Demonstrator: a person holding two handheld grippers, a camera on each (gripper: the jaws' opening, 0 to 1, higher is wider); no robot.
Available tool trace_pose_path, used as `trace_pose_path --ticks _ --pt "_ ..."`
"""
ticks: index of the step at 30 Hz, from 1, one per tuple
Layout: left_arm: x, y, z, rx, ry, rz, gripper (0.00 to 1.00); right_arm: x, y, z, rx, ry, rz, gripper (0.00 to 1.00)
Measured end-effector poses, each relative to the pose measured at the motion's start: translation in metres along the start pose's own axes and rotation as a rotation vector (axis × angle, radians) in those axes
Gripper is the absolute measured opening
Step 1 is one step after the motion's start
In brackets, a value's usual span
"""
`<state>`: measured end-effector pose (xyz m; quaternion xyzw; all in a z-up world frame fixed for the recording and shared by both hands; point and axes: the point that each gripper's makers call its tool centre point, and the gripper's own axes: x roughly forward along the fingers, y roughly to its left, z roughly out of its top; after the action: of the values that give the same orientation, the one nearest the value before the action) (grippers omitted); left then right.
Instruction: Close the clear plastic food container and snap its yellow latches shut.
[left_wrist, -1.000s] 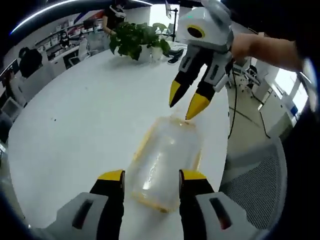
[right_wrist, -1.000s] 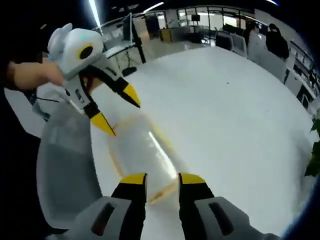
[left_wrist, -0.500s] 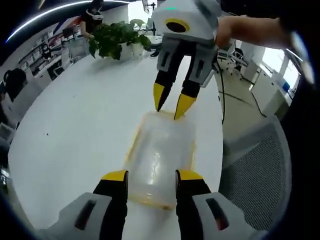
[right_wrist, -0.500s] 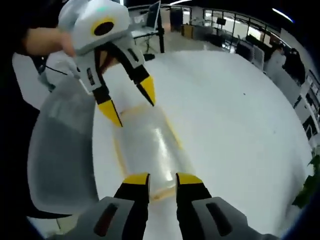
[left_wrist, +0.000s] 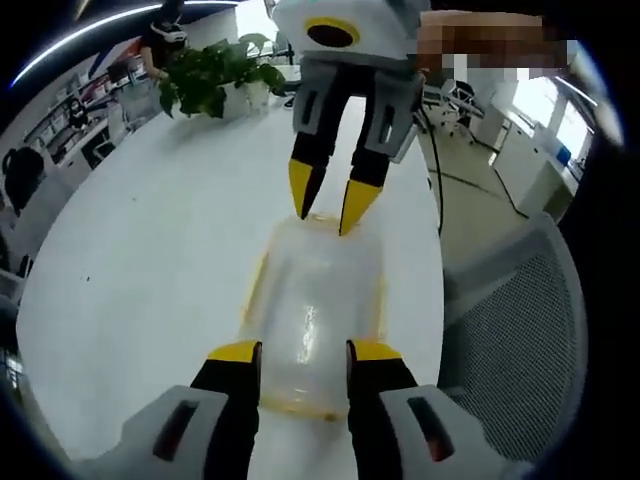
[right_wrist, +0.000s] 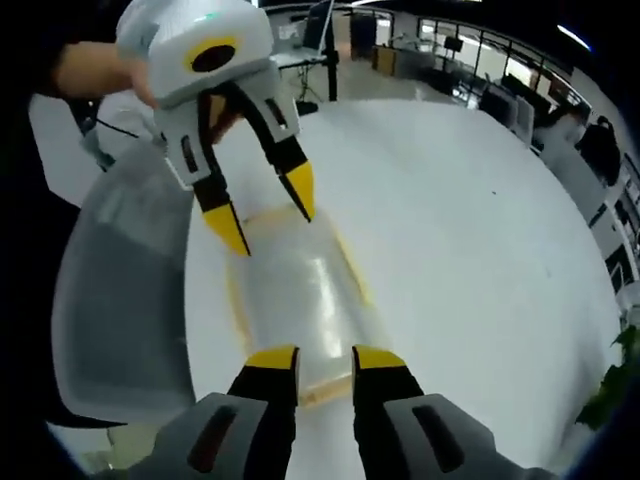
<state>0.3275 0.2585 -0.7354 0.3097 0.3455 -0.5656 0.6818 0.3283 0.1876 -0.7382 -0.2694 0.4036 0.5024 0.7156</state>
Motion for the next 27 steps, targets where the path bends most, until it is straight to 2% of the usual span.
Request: trace_pose_path --ticks 27 --pt "0.011 -0.007 0.006 -0.020 -0.011 -0.011 0.32 0.025 0.011 0.027 -0.041 -0.014 0.050 0.19"
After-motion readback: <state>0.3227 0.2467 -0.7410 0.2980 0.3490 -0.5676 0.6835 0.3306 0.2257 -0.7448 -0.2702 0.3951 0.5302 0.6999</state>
